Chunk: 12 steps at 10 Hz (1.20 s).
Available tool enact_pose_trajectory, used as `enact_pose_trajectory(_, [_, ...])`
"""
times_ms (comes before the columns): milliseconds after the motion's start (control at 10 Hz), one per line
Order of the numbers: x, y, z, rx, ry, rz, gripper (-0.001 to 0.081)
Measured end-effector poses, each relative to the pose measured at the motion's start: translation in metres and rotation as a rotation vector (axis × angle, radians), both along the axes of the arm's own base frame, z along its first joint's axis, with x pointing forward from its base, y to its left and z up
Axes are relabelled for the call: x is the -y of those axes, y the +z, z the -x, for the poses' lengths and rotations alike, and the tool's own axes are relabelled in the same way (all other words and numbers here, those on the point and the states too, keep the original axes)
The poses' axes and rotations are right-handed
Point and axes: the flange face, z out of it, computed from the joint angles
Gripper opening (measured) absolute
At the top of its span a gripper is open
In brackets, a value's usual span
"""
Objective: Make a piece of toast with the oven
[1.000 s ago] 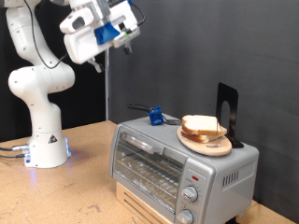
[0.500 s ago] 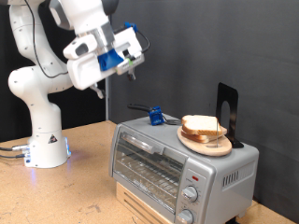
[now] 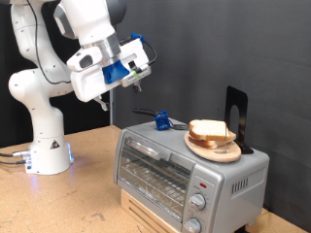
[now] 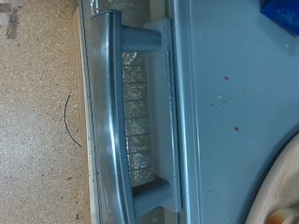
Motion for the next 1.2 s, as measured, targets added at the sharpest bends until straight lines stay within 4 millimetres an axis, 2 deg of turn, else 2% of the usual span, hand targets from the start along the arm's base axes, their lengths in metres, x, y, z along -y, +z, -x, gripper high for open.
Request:
enact_pose_trajectory(200, [0.002, -0.016, 0.001, 0.015, -0.012, 0.019, 0.0809])
enact_pose_trajectory(600, [0.002, -0.065, -0.007, 0.034, -0.046, 0.079, 0.0809])
enact_pose_trajectory(900, [-0.007, -0.097, -0.012, 0.036, -0.044, 0.104, 0.0809])
enact_pose_trajectory(1200, [-0.017, -0.117, -0.009, 0.036, -0.022, 0.109, 0.0809])
